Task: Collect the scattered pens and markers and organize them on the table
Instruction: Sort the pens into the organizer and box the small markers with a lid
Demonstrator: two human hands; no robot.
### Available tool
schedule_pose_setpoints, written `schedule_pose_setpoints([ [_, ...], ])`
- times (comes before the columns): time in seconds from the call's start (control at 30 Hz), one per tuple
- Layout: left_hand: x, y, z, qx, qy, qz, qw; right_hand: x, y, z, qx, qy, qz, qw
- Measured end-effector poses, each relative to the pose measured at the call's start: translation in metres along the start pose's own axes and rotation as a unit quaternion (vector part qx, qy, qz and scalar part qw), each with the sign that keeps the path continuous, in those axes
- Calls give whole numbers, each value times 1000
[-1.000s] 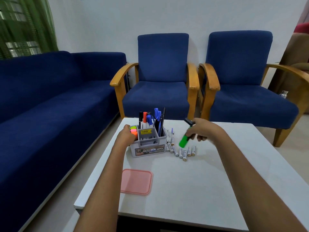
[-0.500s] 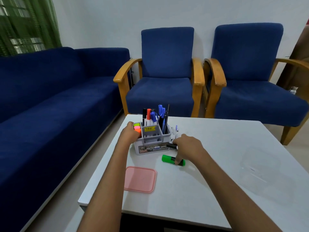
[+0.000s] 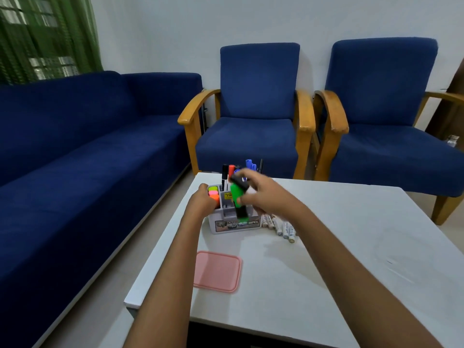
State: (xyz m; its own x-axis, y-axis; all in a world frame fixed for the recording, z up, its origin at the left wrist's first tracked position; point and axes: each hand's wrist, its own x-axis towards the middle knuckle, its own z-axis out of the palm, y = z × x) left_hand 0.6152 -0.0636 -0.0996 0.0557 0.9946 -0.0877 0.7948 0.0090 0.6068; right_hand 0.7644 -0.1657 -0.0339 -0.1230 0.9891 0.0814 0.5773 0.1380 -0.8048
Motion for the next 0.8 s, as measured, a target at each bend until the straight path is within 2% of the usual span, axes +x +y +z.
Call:
schedule_pose_setpoints([
  [0.07, 1, -1, 0, 5, -1, 6, 1000, 16, -8, 4, 79, 73, -50, 993],
  [0.13, 2, 0, -1, 4, -6, 7, 1000, 33, -9, 18, 135, 98, -70, 984],
  [0.3, -2, 0, -8, 2, -38, 7, 999, 62, 10, 51, 171, 122, -14, 978],
  [0.4, -1, -1, -13, -23, -84, -11, 996, 67, 16, 56, 172, 136, -2, 976],
  [0.5, 2, -7, -28, -198, -170, -68, 963, 69, 12, 57, 121, 122, -3, 985],
  [0.57, 3, -13, -41, -279, -184, -64, 940, 70, 10, 61, 36, 104, -12, 994],
  [0.63, 2, -17, -48, -271, -187, -25, 944, 69, 12, 72, -46, 99, -7, 994],
  [0.8, 5, -18, -51, -251, -207, 61, 944, 67, 19, 82, -101, 152, -35, 983],
])
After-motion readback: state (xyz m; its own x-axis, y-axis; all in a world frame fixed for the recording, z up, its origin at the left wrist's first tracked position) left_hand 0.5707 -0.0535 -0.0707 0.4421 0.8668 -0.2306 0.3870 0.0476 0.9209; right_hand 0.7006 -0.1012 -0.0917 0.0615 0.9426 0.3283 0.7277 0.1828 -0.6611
